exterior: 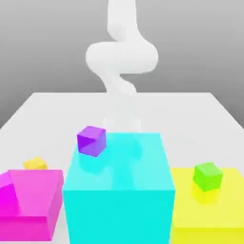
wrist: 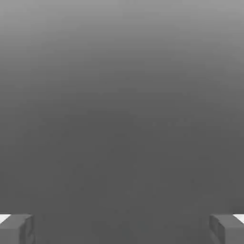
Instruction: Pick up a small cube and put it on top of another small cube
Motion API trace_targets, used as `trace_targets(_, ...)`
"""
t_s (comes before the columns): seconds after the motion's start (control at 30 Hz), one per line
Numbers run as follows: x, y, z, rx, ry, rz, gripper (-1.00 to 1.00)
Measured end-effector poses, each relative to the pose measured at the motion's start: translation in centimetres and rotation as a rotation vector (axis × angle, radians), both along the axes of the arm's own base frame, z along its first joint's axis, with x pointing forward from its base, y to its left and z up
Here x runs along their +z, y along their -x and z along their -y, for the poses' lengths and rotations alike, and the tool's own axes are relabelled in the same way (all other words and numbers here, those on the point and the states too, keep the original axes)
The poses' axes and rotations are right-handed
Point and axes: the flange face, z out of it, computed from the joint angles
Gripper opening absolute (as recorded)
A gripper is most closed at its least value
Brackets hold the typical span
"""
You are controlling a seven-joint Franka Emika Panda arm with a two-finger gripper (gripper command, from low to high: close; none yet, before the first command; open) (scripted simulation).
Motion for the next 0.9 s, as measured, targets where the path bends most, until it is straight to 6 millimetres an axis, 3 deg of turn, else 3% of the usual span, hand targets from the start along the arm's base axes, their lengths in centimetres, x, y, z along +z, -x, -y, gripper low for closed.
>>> trace_targets(0.2,-9.3,-3.7,6.6,-0.366,-0.181,-0.117,0.00)
trace_targets(0.43,-20.4,-3.8,14.6,-0.805,-0.377,-0.218,0.00)
trace_targets(0.63,-29.8,-0.6,20.4,-1.196,-0.535,-0.281,0.00)
trace_targets(0.9,-41.4,7.1,25.2,-1.734,-0.729,-0.337,0.00)
